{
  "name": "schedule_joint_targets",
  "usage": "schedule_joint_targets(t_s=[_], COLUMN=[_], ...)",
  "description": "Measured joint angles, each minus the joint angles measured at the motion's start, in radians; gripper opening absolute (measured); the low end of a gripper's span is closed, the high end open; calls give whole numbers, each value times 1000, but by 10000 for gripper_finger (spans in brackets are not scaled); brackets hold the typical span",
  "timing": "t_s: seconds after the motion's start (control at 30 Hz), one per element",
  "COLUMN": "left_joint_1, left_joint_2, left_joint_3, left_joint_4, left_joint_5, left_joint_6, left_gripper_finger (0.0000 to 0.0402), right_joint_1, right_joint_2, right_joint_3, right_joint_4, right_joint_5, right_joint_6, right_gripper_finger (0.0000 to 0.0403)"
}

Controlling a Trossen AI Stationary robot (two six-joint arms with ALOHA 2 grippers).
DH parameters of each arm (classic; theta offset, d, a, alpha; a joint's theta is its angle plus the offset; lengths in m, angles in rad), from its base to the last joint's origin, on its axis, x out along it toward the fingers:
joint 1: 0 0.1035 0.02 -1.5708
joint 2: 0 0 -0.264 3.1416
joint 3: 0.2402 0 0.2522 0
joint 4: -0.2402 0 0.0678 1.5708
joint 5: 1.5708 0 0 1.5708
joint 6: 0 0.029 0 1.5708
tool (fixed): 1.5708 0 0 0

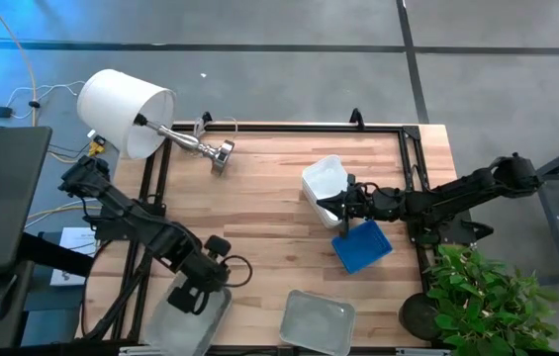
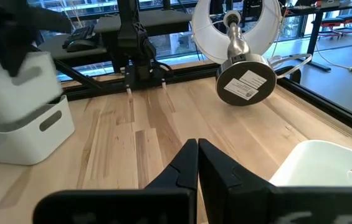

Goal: Stack baskets by color
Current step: Stack the top gray bin on top of the left gray bin

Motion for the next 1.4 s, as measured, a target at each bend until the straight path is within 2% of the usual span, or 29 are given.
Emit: schedule_joint_targets(t_s=[0.37,0.93,1.13,1.4], left_joint_1=[24,26,26,30], left_joint_2=[0,11,11,9], left_joint_3=[-45,-47,-152,-279], left_joint_4=[71,60,112,284], left_joint_5=[13,12,24,33], left_joint_6=[12,19,11,54], left_gripper_finger=[0,0,0,0], right_joint_1=[0,0,0,0], right_joint_2=[0,-1,-1,-1], right_joint_3=[0,0,0,0], right_joint_4=[0,-4,-8,-8], right_joint_5=[0,-4,-4,-4], right_joint_6=[-1,0,0,0], right_gripper_finger=[0,0,0,0])
